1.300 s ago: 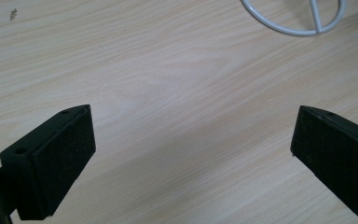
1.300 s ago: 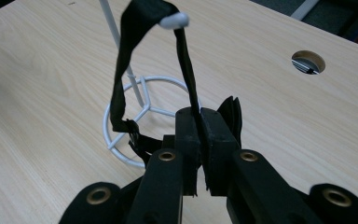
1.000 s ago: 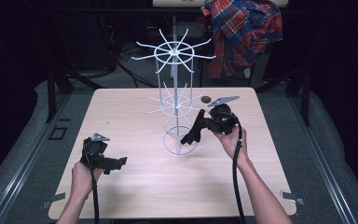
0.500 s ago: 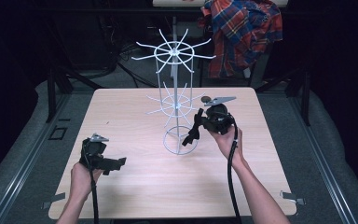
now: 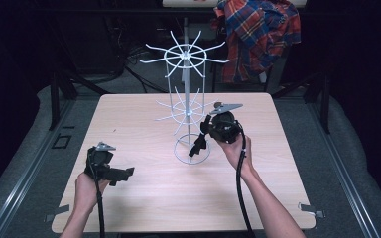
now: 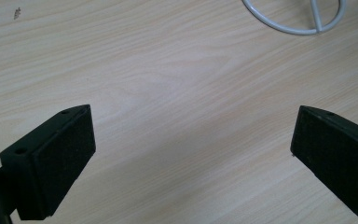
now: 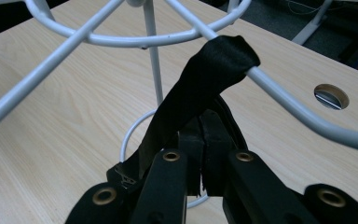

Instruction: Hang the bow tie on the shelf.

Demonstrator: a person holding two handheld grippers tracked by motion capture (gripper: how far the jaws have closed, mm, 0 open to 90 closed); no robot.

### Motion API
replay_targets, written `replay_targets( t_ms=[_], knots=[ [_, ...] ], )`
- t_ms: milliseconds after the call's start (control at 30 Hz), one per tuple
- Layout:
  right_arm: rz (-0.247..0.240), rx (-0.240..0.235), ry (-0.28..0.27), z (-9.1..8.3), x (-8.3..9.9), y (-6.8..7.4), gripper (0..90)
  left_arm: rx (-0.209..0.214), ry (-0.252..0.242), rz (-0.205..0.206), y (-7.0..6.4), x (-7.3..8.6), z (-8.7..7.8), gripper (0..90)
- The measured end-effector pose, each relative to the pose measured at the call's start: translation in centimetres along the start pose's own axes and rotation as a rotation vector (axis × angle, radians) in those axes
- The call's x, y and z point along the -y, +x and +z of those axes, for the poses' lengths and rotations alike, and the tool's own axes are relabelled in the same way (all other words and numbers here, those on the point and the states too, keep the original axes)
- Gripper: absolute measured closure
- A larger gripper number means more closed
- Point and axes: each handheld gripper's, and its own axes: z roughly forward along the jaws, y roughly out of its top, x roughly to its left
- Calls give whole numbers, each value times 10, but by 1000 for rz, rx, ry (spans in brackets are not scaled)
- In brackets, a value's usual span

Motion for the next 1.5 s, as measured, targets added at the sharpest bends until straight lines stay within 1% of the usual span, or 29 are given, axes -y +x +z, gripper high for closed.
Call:
replay_targets(
  t_ms=[200,267,467,600,733,767,833,967,1133,1200,1233,1333,1367,1400,1433,1500],
  knots=[
    [9,1,0,-3,1,-2,847,10,2,6,0,-1,0,0],
    [12,-3,-4,-4,1,-2,819,10,5,6,0,-1,0,0],
    [11,-11,10,-6,2,-2,745,11,1,5,-1,-2,2,0],
    [7,-10,23,-9,2,-2,676,11,0,8,-1,-2,1,0],
    [10,-4,36,-17,3,-2,604,12,-1,8,-1,-2,1,0],
    [13,-6,35,-19,4,-3,570,12,-1,8,-1,-2,1,0],
    [18,-7,55,-22,4,-5,496,12,-1,10,-1,-2,2,0],
    [26,4,51,-31,6,-7,422,12,-1,11,-1,-3,2,0],
    [31,7,54,-39,10,-10,348,19,1,15,-2,-3,1,0],
    [40,4,69,-42,11,-10,318,20,-2,16,-2,-3,1,0],
    [42,3,66,-44,13,-11,310,19,-1,15,-2,-3,1,0],
    [35,4,77,-48,18,-11,269,13,0,12,-1,-3,1,0],
    [27,4,95,-50,21,-11,257,13,-1,13,-1,-3,1,0],
    [32,7,92,-51,23,-11,243,13,-1,12,-1,-3,1,0],
    [29,7,103,-53,24,-11,226,12,-5,11,-1,-3,1,0],
    [36,5,106,-56,27,-11,213,13,-3,11,-1,-3,1,0]
  ],
)
